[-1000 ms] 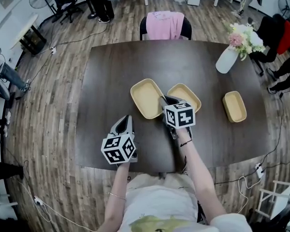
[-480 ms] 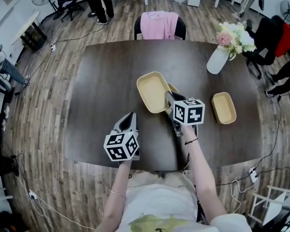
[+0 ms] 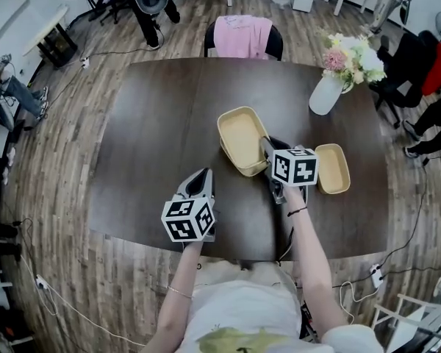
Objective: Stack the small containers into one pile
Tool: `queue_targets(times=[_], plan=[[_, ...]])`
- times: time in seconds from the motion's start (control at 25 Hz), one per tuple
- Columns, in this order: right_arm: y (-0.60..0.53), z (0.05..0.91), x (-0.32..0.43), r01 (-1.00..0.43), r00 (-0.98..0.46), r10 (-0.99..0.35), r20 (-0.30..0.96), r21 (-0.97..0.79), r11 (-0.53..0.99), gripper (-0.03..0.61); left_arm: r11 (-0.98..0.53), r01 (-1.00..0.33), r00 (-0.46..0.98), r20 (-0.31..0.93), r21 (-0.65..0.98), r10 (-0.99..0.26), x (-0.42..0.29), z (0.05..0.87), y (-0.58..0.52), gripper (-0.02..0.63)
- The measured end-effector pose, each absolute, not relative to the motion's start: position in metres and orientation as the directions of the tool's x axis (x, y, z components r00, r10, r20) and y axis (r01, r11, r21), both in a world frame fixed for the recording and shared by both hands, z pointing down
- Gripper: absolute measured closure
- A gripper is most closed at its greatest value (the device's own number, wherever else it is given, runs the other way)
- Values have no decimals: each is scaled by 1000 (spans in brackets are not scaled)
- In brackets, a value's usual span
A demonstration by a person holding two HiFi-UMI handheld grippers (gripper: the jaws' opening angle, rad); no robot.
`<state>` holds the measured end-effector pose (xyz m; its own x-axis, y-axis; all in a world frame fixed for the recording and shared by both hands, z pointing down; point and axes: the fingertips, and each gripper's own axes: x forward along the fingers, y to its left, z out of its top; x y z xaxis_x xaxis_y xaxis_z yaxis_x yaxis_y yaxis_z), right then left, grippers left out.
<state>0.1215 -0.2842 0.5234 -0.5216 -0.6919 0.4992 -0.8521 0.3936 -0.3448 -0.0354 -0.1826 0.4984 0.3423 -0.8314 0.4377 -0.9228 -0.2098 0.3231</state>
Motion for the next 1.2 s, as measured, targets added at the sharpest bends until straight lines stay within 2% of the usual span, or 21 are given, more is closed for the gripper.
queue_targets(times=[0.52, 1.2], plan=[[-289, 546, 127, -800, -598, -608, 522, -342, 494, 541, -157, -928, 312, 470, 339, -826, -14, 513, -176, 589], [-287, 577, 123, -801, -571, -545, 613, -271, 534, 541, -164, -915, 347, 511, 368, -787, -24, 529, -194, 589]])
